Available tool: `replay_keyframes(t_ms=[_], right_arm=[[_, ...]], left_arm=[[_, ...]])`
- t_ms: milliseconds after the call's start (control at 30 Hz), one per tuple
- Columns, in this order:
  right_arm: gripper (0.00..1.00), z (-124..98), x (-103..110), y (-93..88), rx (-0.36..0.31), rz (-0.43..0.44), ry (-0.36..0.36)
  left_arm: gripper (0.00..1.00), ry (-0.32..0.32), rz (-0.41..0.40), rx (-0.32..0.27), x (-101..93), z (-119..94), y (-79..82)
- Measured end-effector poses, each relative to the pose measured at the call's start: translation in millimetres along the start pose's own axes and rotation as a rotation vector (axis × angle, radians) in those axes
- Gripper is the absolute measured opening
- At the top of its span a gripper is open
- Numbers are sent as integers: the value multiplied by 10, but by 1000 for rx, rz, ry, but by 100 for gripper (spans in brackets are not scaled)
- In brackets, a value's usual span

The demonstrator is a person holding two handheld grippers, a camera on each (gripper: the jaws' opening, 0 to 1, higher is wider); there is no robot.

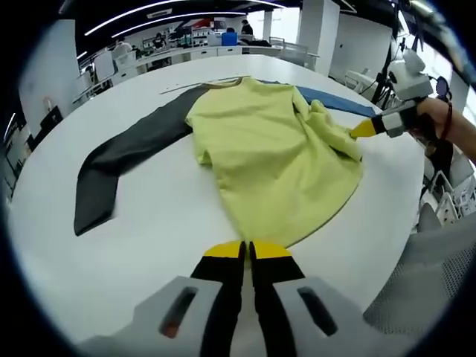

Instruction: Fold the garment on the visible template until the final outline fits inside the template.

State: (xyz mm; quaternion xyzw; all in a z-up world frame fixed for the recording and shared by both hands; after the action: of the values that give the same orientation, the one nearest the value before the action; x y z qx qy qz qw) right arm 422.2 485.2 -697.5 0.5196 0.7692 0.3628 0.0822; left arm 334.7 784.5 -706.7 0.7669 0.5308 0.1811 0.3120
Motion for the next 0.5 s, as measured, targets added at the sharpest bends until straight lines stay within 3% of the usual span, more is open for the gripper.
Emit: replay_keyframes(t_ms=[500], right_arm=[[0,-336,-277,-150,-49,70,-92]], left_arm=[[0,9,12,-7,123,-192,-43]])
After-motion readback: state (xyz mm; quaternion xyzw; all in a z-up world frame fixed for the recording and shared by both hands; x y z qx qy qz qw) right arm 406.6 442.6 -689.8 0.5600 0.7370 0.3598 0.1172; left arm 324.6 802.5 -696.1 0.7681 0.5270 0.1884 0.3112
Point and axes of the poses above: the point that each gripper's makers call its tool centre point, and the gripper's own axes: z roughly forward along the fingers, x roughly to its left, y roughly out of its top, the point moved 8 cm from there along -z, roughly backward along the fingers, and after that the axes turned 1 degree about -y, right-handed, at the moved point
